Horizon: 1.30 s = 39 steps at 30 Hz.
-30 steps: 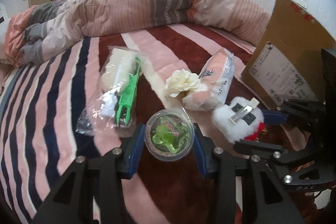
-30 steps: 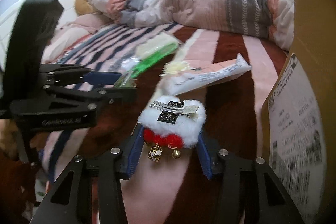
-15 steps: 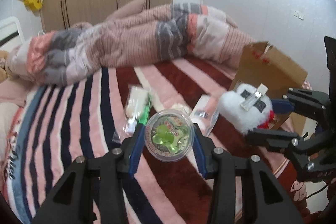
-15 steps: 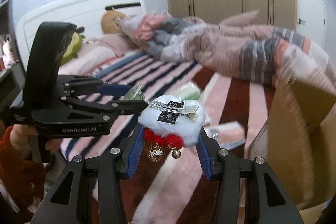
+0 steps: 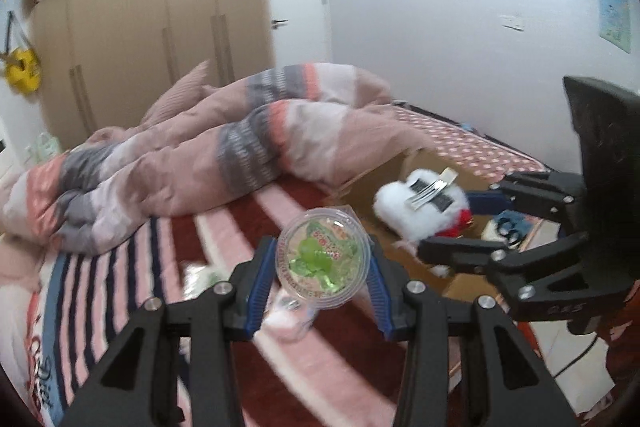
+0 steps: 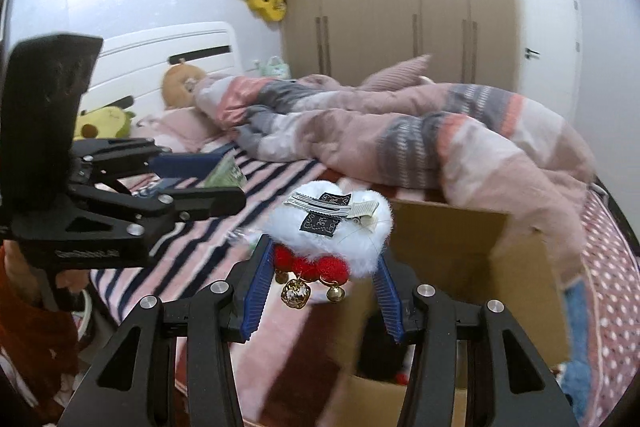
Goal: Organize soft objects
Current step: 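Carry both held items into the box and open both grippers, then grasp the white flower with the left gripper while the right grasps the pink package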
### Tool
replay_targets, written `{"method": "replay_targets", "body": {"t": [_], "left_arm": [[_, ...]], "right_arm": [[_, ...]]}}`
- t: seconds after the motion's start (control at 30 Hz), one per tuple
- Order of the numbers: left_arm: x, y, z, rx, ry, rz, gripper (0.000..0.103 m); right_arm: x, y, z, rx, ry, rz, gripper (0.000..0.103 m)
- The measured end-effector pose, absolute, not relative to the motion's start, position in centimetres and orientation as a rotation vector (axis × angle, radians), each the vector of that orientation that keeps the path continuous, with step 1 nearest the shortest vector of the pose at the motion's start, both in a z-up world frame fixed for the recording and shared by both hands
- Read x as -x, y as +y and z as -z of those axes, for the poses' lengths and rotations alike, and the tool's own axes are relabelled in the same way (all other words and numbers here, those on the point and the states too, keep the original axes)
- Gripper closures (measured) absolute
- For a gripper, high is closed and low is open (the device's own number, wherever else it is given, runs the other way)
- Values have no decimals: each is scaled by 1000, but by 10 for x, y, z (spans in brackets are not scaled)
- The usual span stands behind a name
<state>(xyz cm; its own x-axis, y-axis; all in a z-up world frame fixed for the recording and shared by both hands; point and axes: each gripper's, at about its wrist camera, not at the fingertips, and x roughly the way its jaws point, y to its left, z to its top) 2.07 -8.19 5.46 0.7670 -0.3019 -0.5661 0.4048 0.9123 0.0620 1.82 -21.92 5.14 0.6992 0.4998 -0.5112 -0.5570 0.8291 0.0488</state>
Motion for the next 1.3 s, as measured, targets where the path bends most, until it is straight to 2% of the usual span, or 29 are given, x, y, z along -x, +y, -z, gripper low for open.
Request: {"method": "replay_targets", "body": {"t": [0.37,0.63,0.77,0.83,0.9,1.03,1.2,1.3], "left_arm": [[-74,-201,-42,-281,682,501,62],[-110,-228,-15,-315,776,485,62],[-117,-230,-9,-324,784,474,62],[-118,-230,-8,-329,785,465,53],[-118,-228,-9,-332,779,449,34],[-109,-219,-19,-325,731,431,22],[-92,-189,-39,-296,661,382,0],[-79,-155,-52,-263,616,331,0]], "right_arm": [[-59,-296,-6,125,655,-496,59],[-71,-305,19,168,684,-516,55],[-72,-307,21,170,679,-524,48],[-72,-306,19,169,678,-527,48],[-70,-304,18,172,678,-528,48],[-65,-299,14,184,678,-524,48],[-55,-284,-3,179,640,-535,48],[-48,-266,-16,190,613,-558,43]]}}
